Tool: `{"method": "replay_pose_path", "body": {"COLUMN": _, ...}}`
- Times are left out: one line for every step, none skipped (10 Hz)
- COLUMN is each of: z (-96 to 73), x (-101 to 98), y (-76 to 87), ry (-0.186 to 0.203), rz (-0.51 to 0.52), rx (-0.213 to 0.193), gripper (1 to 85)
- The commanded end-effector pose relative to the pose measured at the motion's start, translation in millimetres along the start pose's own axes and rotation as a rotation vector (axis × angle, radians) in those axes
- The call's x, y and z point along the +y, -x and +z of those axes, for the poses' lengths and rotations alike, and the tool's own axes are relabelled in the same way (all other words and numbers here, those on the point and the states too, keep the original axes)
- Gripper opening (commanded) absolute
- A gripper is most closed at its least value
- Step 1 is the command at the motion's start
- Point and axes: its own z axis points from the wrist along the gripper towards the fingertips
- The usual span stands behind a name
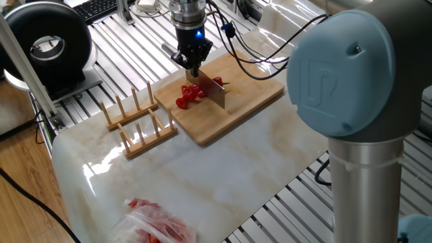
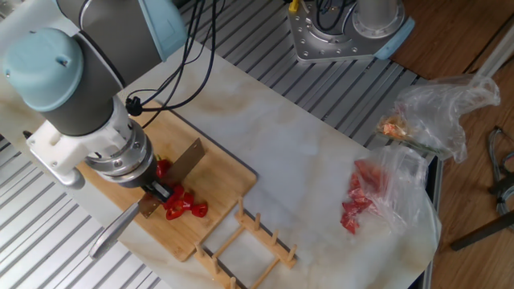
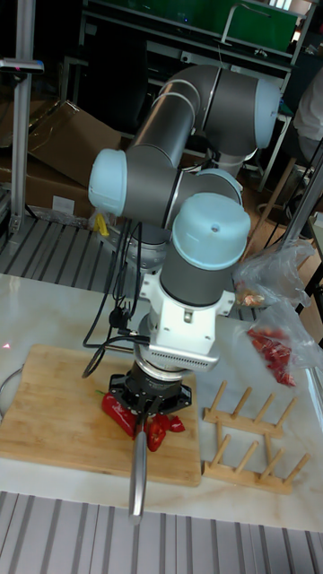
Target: Chop the chili peppers
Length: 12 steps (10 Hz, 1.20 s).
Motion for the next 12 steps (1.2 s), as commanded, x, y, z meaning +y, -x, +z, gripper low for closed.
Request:
{"method": "replay_pose_path", "body": {"z": -2.2, "x": -0.2, "y": 4.0, "ry": -0.039, "rz": 0.005, "rx": -0.009, "gripper": 1.3}}
{"method": "replay_pose_path", "body": {"z": -7.7, "x": -5.9, "y": 4.7, "ry": -0.065, "rz": -0.010, "rx": -0.006, "gripper": 1.3}}
{"method": "replay_pose_path", "body": {"z": -10.0, "x": -11.5, "y": 4.6, "ry": -0.087, "rz": -0.022, "rx": -0.005, "gripper": 1.3}}
{"method": "replay_pose_path", "body": {"z": -8.4, "x": -12.3, "y": 5.1, "ry": -0.093, "rz": -0.025, "rx": -0.008, "gripper": 1.3}}
{"method": "replay_pose_path", "body": {"z": -5.8, "x": -11.2, "y": 7.7, "ry": -0.088, "rz": -0.024, "rx": -0.014, "gripper": 1.3}}
{"method": "replay_pose_path", "body": {"z": -6.0, "x": -14.3, "y": 11.2, "ry": -0.073, "rz": -0.047, "rx": -0.013, "gripper": 1.3}}
{"method": "replay_pose_path", "body": {"z": -6.4, "x": -13.5, "y": 10.9, "ry": -0.062, "rz": -0.050, "rx": -0.010, "gripper": 1.3}}
{"method": "replay_pose_path", "body": {"z": -6.4, "x": -13.4, "y": 11.4, "ry": -0.061, "rz": -0.064, "rx": -0.008, "gripper": 1.3}}
{"method": "replay_pose_path", "body": {"z": -7.5, "x": -13.3, "y": 7.6, "ry": -0.053, "rz": -0.081, "rx": 0.012, "gripper": 1.3}}
{"method": "replay_pose_path", "body": {"z": -5.1, "x": -9.4, "y": -0.6, "ry": -0.032, "rz": -0.096, "rx": 0.044, "gripper": 1.3}}
{"method": "replay_pose_path", "body": {"z": -0.1, "x": -11.3, "y": 0.3, "ry": -0.036, "rz": -0.104, "rx": 0.045, "gripper": 1.3}}
{"method": "replay_pose_path", "body": {"z": 4.6, "x": -9.7, "y": 0.8, "ry": -0.028, "rz": -0.110, "rx": 0.046, "gripper": 1.3}}
